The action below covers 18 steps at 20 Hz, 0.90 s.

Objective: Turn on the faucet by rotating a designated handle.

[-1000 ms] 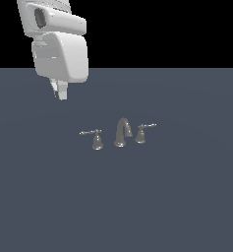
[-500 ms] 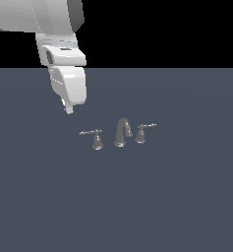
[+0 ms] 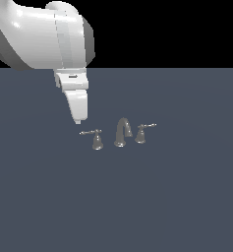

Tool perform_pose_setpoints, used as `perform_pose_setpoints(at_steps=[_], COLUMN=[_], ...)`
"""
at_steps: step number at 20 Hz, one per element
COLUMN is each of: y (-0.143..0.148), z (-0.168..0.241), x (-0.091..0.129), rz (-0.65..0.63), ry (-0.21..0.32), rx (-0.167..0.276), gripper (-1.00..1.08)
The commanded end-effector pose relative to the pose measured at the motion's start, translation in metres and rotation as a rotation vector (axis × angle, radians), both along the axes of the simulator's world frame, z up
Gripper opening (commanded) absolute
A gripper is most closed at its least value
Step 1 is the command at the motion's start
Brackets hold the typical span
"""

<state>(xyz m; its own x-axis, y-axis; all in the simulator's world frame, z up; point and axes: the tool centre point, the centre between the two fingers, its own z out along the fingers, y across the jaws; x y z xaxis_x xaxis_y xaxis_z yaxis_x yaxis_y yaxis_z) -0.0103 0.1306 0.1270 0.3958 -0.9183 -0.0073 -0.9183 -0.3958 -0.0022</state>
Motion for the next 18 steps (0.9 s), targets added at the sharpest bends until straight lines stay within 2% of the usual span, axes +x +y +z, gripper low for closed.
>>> perform_pose_setpoints(at_steps=[1,10,18], y=[-0.003,-0.012,-0.015], z=[-0.013,-0.045,-0.050], x=[0.011,0.038,0.045], rz=[-0.045,-0.159,-0.183], ry=[-0.001,-0.001,0.000], rx=[-0.004,-0.009,-0.008], gripper=[-1.00,-1.00,-1.00])
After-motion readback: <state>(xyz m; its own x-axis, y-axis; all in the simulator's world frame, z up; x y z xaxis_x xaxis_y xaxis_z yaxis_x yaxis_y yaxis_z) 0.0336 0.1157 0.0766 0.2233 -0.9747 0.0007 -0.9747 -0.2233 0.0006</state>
